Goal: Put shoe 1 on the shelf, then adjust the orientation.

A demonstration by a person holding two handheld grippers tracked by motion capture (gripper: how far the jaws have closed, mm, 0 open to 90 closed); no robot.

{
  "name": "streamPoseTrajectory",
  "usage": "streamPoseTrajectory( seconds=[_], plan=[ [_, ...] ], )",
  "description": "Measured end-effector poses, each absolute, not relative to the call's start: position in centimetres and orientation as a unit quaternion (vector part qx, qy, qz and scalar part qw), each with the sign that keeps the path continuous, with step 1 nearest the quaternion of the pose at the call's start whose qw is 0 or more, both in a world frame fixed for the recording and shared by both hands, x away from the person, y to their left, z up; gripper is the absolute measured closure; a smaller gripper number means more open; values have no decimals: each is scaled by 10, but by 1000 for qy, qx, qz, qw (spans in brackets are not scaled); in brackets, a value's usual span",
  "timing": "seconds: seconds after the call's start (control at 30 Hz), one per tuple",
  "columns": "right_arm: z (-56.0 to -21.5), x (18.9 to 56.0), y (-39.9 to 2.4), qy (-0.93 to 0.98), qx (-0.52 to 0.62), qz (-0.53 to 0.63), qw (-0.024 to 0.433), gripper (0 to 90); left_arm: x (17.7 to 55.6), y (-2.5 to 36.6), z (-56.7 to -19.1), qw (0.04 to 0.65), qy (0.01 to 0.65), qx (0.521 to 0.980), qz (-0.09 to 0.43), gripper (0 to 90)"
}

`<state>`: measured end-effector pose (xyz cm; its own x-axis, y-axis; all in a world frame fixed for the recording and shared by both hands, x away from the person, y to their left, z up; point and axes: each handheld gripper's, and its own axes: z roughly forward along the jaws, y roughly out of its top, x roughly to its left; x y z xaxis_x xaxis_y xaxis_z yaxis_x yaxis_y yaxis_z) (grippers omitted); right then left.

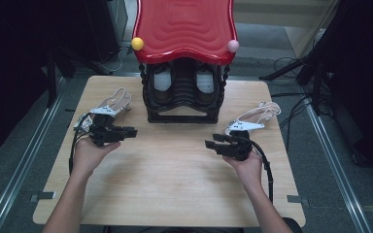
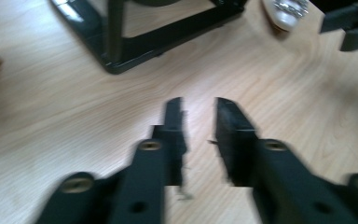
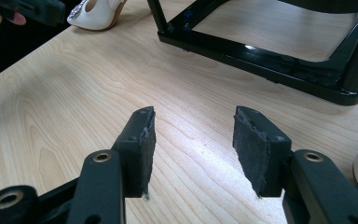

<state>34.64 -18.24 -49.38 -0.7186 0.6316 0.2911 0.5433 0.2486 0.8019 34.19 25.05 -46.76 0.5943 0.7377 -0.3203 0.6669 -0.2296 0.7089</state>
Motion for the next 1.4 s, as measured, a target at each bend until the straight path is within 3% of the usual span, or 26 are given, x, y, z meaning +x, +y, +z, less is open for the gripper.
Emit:
streamPoseTrajectory(
  seconds=[0.23,0.53,1.07,1.4],
  plan=[
    [-495,344,-181,793,374,478,46,501,353,264,-474,433,450,780,33,897],
    [-498,336,-185,786,386,480,50,499,373,299,-477,442,499,744,34,900],
    [-502,325,-190,792,394,463,64,494,403,307,-486,446,543,709,58,900],
    [-502,336,-184,794,386,467,52,494,418,316,-458,432,548,712,83,900]
  ],
)
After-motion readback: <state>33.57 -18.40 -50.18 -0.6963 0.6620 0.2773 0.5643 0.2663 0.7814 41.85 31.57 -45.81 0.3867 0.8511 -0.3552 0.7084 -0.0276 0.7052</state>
